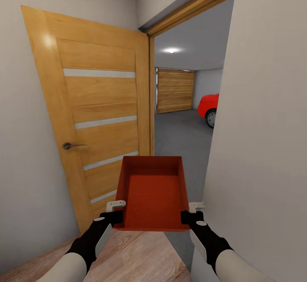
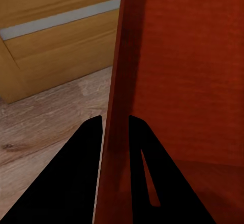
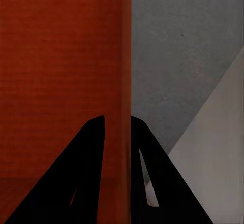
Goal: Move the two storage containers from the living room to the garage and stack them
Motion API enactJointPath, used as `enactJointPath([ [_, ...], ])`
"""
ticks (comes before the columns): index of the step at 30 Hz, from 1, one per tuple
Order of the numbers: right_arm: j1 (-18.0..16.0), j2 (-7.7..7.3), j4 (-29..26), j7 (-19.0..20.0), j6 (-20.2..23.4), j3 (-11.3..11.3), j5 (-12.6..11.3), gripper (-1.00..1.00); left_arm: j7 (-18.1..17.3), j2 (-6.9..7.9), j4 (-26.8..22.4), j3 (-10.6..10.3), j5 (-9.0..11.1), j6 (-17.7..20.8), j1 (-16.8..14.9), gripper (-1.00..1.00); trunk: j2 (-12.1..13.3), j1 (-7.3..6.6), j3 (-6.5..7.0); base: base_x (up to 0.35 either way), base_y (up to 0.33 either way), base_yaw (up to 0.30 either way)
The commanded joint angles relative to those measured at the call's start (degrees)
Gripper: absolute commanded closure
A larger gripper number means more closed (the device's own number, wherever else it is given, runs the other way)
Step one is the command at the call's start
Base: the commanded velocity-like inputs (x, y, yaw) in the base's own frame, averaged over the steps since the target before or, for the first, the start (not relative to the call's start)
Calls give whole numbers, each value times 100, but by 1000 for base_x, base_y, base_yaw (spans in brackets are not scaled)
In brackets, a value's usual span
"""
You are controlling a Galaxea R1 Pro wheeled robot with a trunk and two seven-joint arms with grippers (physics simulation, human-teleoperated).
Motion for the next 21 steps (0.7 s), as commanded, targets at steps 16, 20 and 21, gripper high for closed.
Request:
enactJointPath([
  [16,-3,-65,3,-57,52,-27,-91,100,72,120,-24,178,-27,-7,-3,100,-5,3,-2,177,225,-24],
  [20,-2,-58,4,-57,64,-26,-92,100,69,120,-28,177,-28,-7,-3,100,-5,3,-2,194,201,-245],
  [21,-1,-58,3,-57,64,-26,-92,100,69,120,-27,177,-28,-7,-3,100,-5,3,-2,157,144,-273],
])
